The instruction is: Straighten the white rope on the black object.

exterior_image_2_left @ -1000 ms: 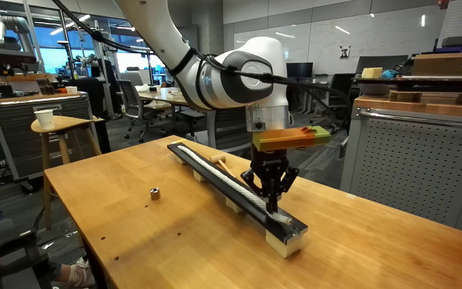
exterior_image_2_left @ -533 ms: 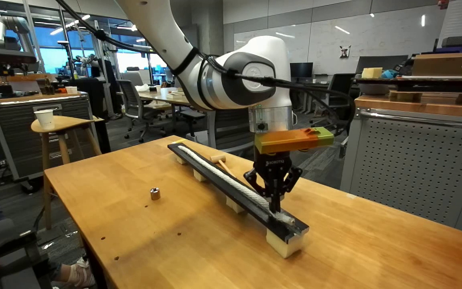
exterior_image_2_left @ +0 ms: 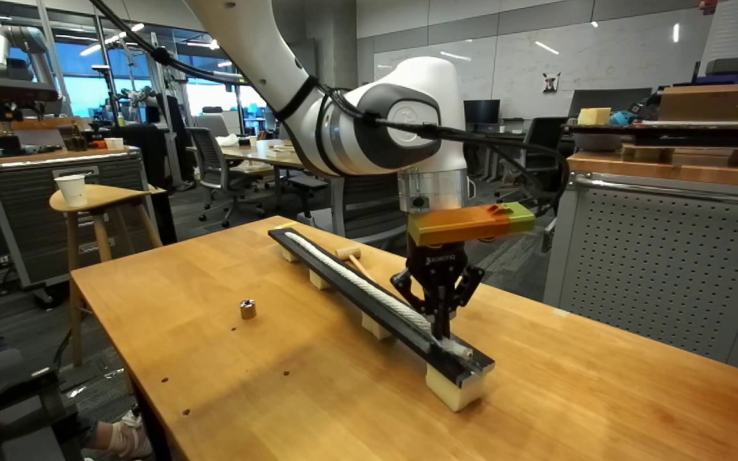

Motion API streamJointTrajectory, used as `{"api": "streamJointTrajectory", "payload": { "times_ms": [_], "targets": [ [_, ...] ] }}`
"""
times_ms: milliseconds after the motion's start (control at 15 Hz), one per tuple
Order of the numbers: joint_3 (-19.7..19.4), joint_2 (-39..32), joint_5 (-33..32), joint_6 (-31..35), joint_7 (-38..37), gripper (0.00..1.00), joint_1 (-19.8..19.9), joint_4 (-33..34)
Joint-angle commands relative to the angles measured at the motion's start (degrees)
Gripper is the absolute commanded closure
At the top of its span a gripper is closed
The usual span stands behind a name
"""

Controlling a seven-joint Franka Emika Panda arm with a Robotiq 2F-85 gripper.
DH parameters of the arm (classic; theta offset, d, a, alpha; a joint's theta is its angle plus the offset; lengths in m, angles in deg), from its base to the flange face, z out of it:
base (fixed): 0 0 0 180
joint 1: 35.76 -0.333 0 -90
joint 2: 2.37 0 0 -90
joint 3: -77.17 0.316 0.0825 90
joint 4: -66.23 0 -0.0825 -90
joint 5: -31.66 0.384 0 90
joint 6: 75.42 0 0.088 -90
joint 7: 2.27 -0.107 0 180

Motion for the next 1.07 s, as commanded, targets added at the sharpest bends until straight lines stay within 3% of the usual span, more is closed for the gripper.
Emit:
{"api": "streamJointTrajectory", "payload": {
  "times_ms": [0, 533, 1000],
  "targets": [
    [0.42, 0.20, 0.73, 0.92, 3.15, 0.63, 1.59, 0.03],
    [0.40, 0.49, 1.41, 1.22, 3.59, 0.01, 2.28, 0.32],
    [0.02, 1.17, 5.86, -5.95, -9.37, 0.00, -0.16, 3.58]
  ]
}}
